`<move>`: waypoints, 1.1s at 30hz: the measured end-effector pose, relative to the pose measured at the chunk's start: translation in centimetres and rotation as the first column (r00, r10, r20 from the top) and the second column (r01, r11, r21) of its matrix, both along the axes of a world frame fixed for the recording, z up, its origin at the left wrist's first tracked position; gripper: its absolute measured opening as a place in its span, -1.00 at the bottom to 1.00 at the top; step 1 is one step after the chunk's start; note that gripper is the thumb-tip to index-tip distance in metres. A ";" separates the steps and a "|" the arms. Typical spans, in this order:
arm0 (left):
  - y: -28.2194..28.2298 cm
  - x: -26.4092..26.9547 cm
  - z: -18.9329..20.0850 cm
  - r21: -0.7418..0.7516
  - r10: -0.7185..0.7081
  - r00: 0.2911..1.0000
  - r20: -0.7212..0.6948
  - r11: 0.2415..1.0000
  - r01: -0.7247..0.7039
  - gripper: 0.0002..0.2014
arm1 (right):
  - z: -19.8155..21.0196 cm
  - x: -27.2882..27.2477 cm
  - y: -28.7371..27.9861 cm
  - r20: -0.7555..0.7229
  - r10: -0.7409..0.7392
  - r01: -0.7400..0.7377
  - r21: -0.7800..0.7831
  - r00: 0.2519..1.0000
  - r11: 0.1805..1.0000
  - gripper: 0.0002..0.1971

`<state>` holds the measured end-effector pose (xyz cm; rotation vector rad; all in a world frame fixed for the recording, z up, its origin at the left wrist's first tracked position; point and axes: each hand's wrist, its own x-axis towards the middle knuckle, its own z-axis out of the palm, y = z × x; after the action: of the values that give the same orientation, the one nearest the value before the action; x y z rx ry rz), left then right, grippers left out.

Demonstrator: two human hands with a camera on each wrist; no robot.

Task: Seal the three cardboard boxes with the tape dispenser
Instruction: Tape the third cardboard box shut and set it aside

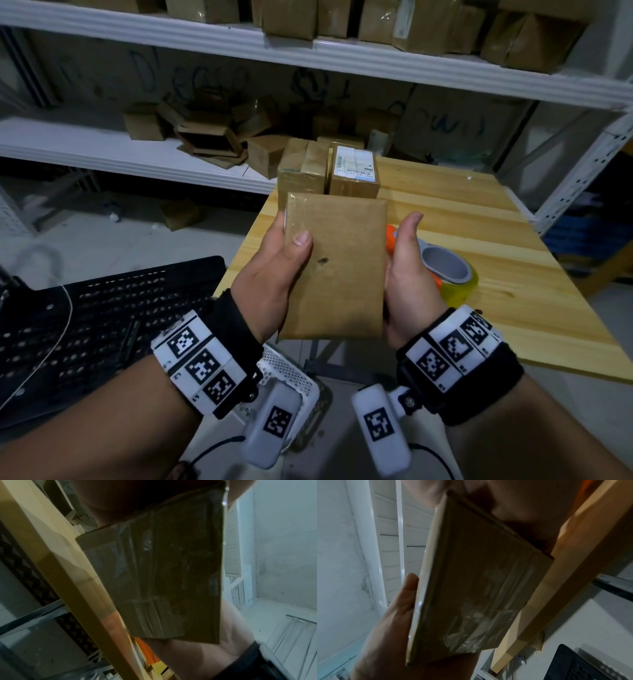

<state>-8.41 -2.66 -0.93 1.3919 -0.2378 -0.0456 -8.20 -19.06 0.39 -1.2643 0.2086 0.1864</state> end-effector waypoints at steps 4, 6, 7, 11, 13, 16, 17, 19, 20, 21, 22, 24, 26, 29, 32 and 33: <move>-0.1 0.0 -0.3 -0.017 0.003 1.000 0.001 1.000 -0.003 -0.41 | 0.2 0.0 -0.3 -0.050 0.044 -0.040 0.091 0.998 0.995 -0.06; -0.3 -0.1 -0.6 -0.014 0.001 1.000 0.012 1.000 -0.001 -0.38 | 0.2 0.2 -0.4 -0.109 0.023 -0.013 0.091 0.994 0.996 -0.02; -0.4 -0.2 -0.7 0.009 -0.004 0.999 0.033 1.000 0.004 -0.40 | 0.2 0.4 -0.5 -0.129 0.005 0.006 0.086 0.992 0.996 -0.03; -0.2 -0.1 -0.7 0.029 -0.008 1.000 0.004 1.000 0.007 -0.46 | 0.0 0.4 -0.7 -0.127 0.009 0.003 0.098 0.992 0.995 -0.09; 0.2 0.2 -0.3 0.006 0.069 0.995 -0.070 0.998 -0.069 -0.55 | 0.0 0.2 -0.7 -0.104 0.058 -0.043 0.137 0.993 0.990 -0.09; 0.6 0.8 0.7 -0.154 0.047 0.978 -0.203 0.985 -0.080 -0.60 | 0.0 0.4 -1.1 -0.053 0.030 -0.021 0.174 0.998 0.985 -0.22; 0.8 1.0 0.7 -0.192 0.004 0.976 -0.216 0.980 -0.047 -0.57 | 0.0 0.4 -1.2 -0.034 0.006 0.000 0.186 0.999 0.982 -0.29; 0.6 1.4 0.9 -0.195 0.003 0.976 -0.218 0.980 -0.047 -0.55 | 0.3 0.4 -1.3 -0.011 -0.068 0.069 0.200 0.998 0.977 -0.46; 0.7 1.5 0.7 -0.163 0.075 0.973 -0.220 0.980 -0.112 -0.55 | 0.5 0.3 -1.3 -0.008 -0.103 0.103 0.200 0.995 0.974 -0.53; 0.7 1.6 0.7 -0.104 0.152 0.970 -0.189 0.979 -0.174 -0.52 | 0.6 0.2 -1.3 0.005 -0.128 0.125 0.190 0.992 0.974 -0.58; 0.8 1.9 0.3 -0.017 0.210 0.969 -0.130 0.977 -0.214 -0.48 | 0.8 0.1 -1.2 0.032 -0.148 0.140 0.177 0.989 0.974 -0.61; 1.2 2.2 -0.4 0.148 0.287 0.958 0.018 0.947 -0.287 -0.50 | 0.9 -0.1 -1.1 0.095 -0.193 0.178 0.144 0.977 0.973 -0.67; 1.5 2.5 -0.8 0.190 0.367 0.926 0.092 0.906 -0.378 -0.60 | 0.8 -0.3 -0.8 0.143 -0.201 0.188 0.095 0.969 0.977 -0.73; 1.5 2.7 -0.8 0.198 0.390 0.919 0.056 0.898 -0.394 -0.75 | 0.5 -0.4 -0.5 0.185 -0.159 0.160 0.009 0.970 0.987 -0.78; 1.3 2.1 0.0 0.174 0.371 0.928 -0.028 0.916 -0.361 -0.70 | 0.0 -0.3 -0.3 0.207 -0.098 0.109 -0.038 0.973 0.993 -0.80; 1.2 1.9 0.2 0.182 0.352 0.936 -0.016 0.921 -0.344 -0.62 | -0.2 -0.2 -0.2 0.204 -0.084 0.095 -0.045 0.975 0.994 -0.77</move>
<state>-6.50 -1.41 -0.68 1.5904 0.0599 0.1992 -8.40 -19.31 0.15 -1.3163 0.0955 -0.0261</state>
